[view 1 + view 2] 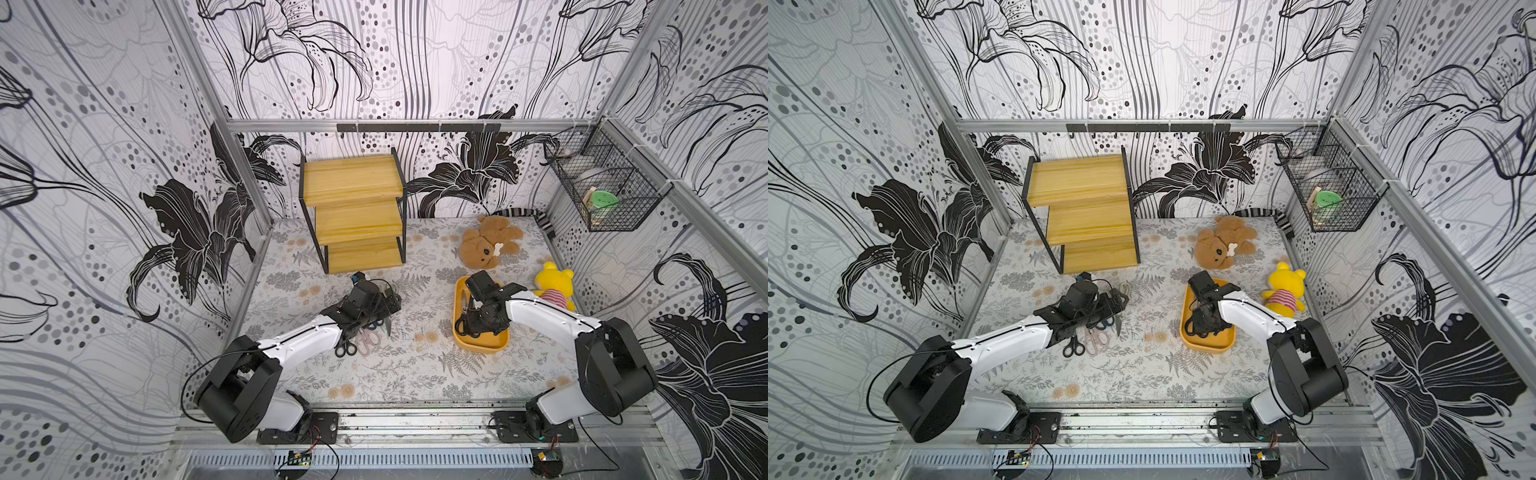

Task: Put the scissors into the storage box
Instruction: Place the scissors in the storage box, then pick up the scissors from the center of the board.

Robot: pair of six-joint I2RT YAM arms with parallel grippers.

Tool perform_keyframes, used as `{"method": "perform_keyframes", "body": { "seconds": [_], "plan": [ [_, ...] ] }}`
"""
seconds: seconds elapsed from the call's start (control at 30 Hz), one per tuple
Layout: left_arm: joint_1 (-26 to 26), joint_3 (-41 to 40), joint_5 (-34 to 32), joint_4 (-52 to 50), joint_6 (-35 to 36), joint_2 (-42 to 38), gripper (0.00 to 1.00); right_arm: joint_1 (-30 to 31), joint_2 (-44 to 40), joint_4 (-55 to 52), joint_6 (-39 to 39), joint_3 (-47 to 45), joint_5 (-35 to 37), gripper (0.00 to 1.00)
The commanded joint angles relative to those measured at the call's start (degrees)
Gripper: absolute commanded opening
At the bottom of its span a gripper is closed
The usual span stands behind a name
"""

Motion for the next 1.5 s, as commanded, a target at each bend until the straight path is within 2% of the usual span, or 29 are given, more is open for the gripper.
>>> {"method": "perform_keyframes", "body": {
  "seconds": [0.0,0.3,0.53,0.63,0.83,1.0,1.23,1.47],
  "plan": [
    [-0.35,-0.91,-1.81,0.73,0.44,-1.63,0.97,-0.14,-1.26,-1.03,1.13,-0.14,1.88,0.3],
    [-0.25,-3.18,-4.76,1.17,-0.05,-3.79,0.97,-0.16,-3.87,-4.99,2.71,7.16,2.38,0.34],
    [-0.32,-4.81,-8.44,1.31,-0.58,-5.48,0.97,0.11,-3.16,1.07,5.92,13.71,-6.32,0.37],
    [0.22,-5.69,-9.67,1.51,-1.1,-6.35,0.97,2.03,-1.26,5.26,7.38,15.63,-7.47,0.37],
    [4.91,-10.12,-6.53,4.39,-4.2,-8.51,0.97,10.03,8.1,8.6,8.15,23.32,-5.23,0.37],
    [8.23,-13.57,-5.44,4.8,-5.56,-12.02,0.97,14.36,18.53,8.28,8.09,31.12,-4.47,0.37],
    [11.72,-16.11,-8.59,0.42,-4.37,-18.08,0.97,18.4,31.79,6.76,7.92,43.09,-3.57,0.37],
    [12.34,-17.37,-10.45,-1.12,-4.17,-21.3,0.97,19.11,38.66,3.88,8.93,50.97,0.59,0.37]
  ]
}}
